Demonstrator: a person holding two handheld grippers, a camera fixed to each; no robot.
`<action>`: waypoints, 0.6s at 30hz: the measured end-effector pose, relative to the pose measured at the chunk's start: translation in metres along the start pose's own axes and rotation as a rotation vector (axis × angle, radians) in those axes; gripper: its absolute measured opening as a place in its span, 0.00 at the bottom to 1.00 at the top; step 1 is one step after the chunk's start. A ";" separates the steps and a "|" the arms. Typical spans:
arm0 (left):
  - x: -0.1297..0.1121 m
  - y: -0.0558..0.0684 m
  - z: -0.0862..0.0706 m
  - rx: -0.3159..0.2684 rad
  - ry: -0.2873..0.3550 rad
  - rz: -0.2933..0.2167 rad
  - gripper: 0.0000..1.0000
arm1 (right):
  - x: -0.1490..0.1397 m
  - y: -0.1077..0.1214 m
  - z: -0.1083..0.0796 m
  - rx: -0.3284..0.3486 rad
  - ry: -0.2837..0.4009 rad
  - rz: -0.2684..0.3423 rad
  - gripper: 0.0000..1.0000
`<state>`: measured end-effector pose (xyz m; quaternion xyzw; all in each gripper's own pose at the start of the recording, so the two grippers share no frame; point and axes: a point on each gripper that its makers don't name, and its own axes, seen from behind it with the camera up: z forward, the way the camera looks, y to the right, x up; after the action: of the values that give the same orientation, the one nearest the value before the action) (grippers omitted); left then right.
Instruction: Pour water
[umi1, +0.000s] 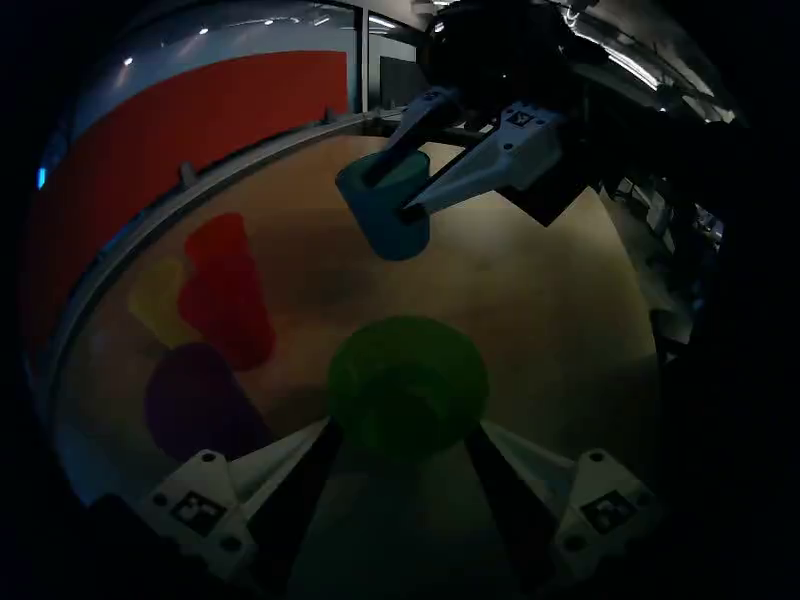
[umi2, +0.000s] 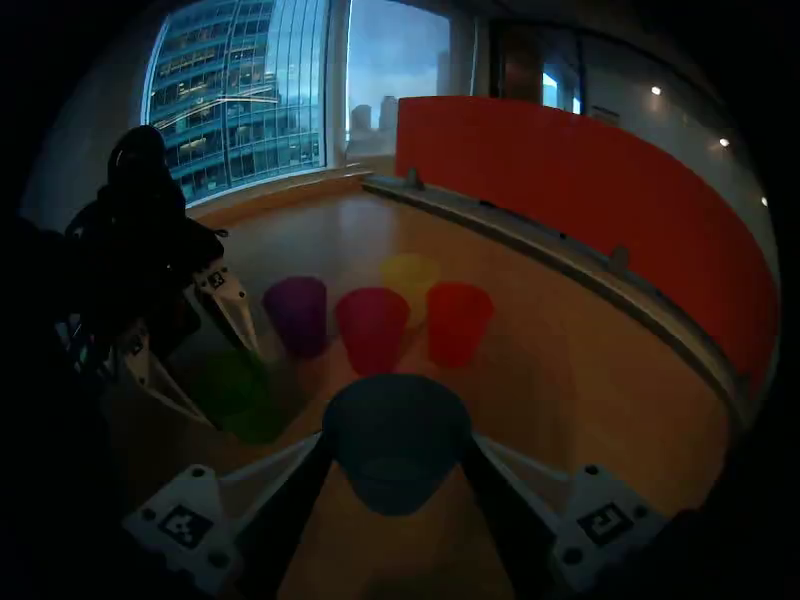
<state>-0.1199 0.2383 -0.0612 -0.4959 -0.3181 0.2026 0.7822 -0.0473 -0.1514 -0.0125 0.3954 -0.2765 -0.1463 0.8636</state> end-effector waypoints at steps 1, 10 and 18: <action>-0.002 0.000 -0.001 0.002 -0.002 -0.003 0.86 | -0.002 0.000 0.001 0.000 -0.002 0.001 0.90; -0.017 -0.001 -0.013 0.028 -0.009 -0.032 0.87 | -0.018 -0.003 0.010 0.005 -0.023 0.021 0.91; -0.021 0.002 -0.027 0.038 0.002 -0.054 0.86 | -0.027 -0.007 0.018 0.009 -0.039 0.036 0.91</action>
<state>-0.1163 0.2080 -0.0771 -0.4723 -0.3264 0.1870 0.7972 -0.0801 -0.1537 -0.0186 0.3911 -0.3011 -0.1370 0.8588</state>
